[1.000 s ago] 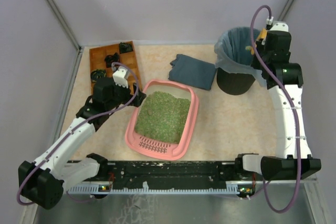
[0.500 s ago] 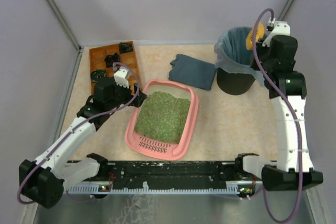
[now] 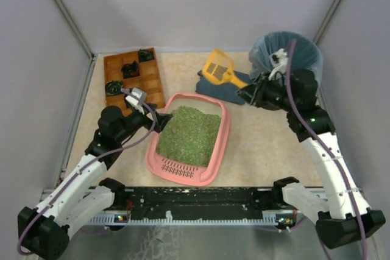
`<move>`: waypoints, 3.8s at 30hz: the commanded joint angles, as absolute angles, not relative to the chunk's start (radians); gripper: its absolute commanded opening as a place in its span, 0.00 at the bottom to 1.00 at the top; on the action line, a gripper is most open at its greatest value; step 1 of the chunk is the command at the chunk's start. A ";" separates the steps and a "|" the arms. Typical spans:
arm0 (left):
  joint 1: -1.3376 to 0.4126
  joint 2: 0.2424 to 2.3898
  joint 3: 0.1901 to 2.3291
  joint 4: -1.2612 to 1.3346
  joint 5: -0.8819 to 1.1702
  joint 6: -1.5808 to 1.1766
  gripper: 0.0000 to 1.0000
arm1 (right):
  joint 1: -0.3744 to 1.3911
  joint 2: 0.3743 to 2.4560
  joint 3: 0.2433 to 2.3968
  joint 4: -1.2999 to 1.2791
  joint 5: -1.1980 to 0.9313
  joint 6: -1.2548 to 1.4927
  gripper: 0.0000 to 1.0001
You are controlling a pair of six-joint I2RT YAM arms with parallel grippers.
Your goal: Clean the litter box
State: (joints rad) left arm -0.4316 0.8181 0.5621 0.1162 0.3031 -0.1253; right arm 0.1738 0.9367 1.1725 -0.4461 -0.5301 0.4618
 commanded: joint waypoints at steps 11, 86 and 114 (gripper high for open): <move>-0.682 0.678 0.524 0.203 0.545 0.526 0.85 | 0.744 1.117 1.122 -0.584 -0.278 0.505 0.00; -0.801 1.001 0.738 0.074 0.472 0.469 0.00 | 0.824 0.863 0.821 -0.051 -0.041 0.668 0.51; -0.802 1.017 0.746 0.103 0.442 0.401 0.00 | 0.824 0.976 0.815 -0.044 -0.071 0.712 0.29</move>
State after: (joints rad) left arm -0.7963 1.0138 0.7204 0.0681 0.4351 0.4187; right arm 0.8154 0.9577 0.8112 -0.1184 -0.0467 0.6949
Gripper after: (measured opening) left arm 0.281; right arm 0.329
